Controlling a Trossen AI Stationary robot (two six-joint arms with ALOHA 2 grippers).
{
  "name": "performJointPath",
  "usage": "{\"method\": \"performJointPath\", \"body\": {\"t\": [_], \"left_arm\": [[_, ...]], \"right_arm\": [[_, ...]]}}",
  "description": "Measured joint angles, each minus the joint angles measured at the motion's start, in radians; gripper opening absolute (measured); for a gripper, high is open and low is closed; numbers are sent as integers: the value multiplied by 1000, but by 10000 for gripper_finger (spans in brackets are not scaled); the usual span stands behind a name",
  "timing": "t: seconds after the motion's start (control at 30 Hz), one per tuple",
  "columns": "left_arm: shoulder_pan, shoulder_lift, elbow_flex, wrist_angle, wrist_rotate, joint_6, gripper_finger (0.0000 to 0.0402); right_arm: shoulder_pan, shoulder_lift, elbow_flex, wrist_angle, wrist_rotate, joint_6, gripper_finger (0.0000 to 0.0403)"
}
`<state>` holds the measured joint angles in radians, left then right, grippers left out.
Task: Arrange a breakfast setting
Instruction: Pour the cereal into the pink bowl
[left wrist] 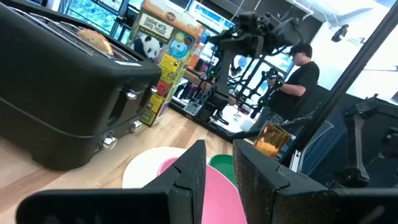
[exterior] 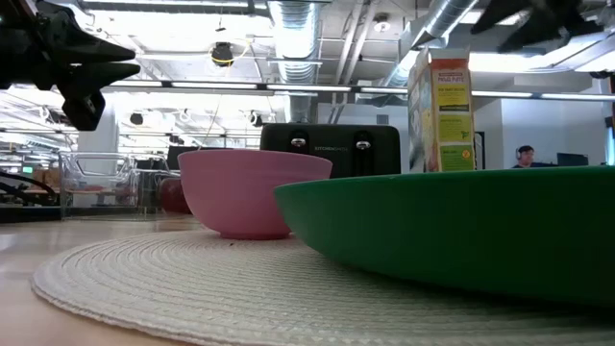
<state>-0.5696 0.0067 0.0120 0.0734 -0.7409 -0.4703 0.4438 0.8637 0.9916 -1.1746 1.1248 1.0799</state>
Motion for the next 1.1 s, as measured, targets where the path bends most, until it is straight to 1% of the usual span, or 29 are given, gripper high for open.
{"method": "performJointPath", "body": {"t": [0.13,0.37,0.47,0.63,0.7,0.77,0.93,1.1], "left_arm": [[0,0,0,0,0,31,68],[0,0,0,0,0,40,68],[0,0,0,0,0,40,68],[0,0,0,0,0,40,68],[0,0,0,0,0,40,68],[0,0,0,0,1,40,68],[0,0,0,0,1,28,68],[0,0,0,0,1,2,68]], "right_arm": [[0,95,0,-82,-28,146,400],[-7,270,-2,-105,-27,277,400],[-8,341,-29,-105,-25,358,400],[-8,425,-127,-104,43,615,400],[-8,454,-153,-89,64,681,400],[-8,486,-159,-62,82,695,400],[-7,553,-159,14,118,650,400],[-34,607,-159,23,132,677,400]]}}
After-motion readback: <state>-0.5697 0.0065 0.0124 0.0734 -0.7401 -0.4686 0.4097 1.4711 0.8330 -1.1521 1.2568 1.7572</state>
